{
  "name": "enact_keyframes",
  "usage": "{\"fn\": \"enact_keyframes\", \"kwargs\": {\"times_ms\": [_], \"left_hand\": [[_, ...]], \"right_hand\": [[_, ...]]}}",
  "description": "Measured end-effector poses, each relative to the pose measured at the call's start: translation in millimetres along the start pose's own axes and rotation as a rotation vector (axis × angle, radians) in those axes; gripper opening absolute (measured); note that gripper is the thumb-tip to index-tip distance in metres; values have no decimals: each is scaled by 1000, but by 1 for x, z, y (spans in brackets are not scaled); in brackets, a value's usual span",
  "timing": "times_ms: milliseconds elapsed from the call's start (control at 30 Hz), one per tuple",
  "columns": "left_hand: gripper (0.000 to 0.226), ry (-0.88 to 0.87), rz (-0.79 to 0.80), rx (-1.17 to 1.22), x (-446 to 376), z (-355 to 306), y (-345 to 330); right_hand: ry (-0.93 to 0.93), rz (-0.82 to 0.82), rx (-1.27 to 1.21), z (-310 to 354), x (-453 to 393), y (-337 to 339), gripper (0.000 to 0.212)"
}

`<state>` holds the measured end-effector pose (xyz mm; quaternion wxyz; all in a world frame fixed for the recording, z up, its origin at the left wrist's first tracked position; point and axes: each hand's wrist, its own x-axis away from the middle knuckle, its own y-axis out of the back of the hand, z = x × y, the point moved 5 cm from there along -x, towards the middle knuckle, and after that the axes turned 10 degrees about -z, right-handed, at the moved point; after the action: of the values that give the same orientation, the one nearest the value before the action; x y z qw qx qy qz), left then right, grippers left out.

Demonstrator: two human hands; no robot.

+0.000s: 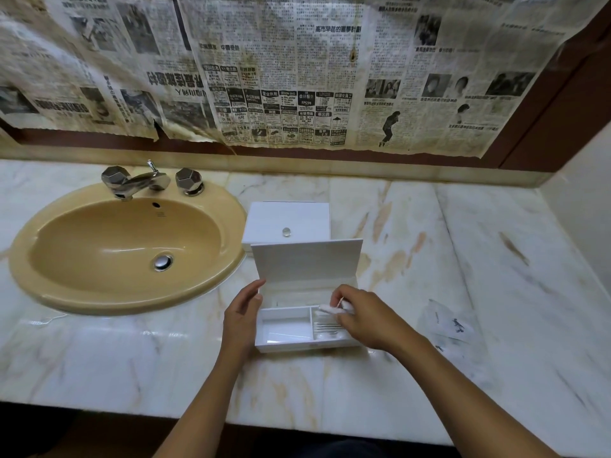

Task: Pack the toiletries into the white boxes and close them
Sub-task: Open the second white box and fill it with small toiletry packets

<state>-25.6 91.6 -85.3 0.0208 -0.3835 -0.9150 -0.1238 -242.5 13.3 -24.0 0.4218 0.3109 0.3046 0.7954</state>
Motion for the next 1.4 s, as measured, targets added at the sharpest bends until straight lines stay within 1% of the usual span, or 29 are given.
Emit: {"fn": "enact_keyframes", "kwargs": {"times_ms": [100,233,300,367,433,500,567,633,700,733,833,933,1000,1067,1133,1167,1233,1300,1400], "left_hand": [[29,3,2,1,-1,1,0],[29,7,-1,10,-1,1,0],[29,4,-4,6,-1,2,0],[29,1,-4,-1,-1,2,0],[29,2,-7,-6,-1,3,0],[29,1,-7,-9,-2,3,0],[29,0,-7,-11,-2,3,0],[29,-1,-8,-13,-2,3,0],[29,-2,-7,-12,-1,3,0],[29,-3,-7,-11,-1,3,0],[29,1,-8,-16,-2,3,0],[29,3,-7,-14,-1,2,-1],[29,4,-5,-8,0,2,0],[29,6,-2,-9,0,1,0],[28,8,-3,-7,-1,1,0],[28,8,-4,-7,-1,1,0],[28,6,-5,-2,0,1,0],[28,8,-7,5,0,0,0],[28,-4,-8,9,0,0,0]], "right_hand": [[-16,22,49,-3,0,-4,15],[-22,-42,112,-6,-3,-2,21],[-17,-48,132,-5,-3,-2,16],[7,-31,148,-4,-3,-6,12],[35,7,170,-4,-2,-11,19],[49,31,181,-4,-2,-16,20],[67,4,153,2,0,-12,19],[84,-90,93,9,0,-2,22],[79,-171,23,13,0,6,20],[64,-169,-1,13,0,8,23],[8,-101,-49,12,1,6,41],[32,-98,-24,13,0,5,49],[33,-115,-68,13,2,5,49],[22,-140,-108,12,4,4,36],[23,-161,-78,13,5,5,19],[37,-160,-52,14,5,5,16],[111,-152,37,17,4,3,17],[166,-124,181,17,4,-5,23],[147,-44,332,8,0,-23,31]]}}
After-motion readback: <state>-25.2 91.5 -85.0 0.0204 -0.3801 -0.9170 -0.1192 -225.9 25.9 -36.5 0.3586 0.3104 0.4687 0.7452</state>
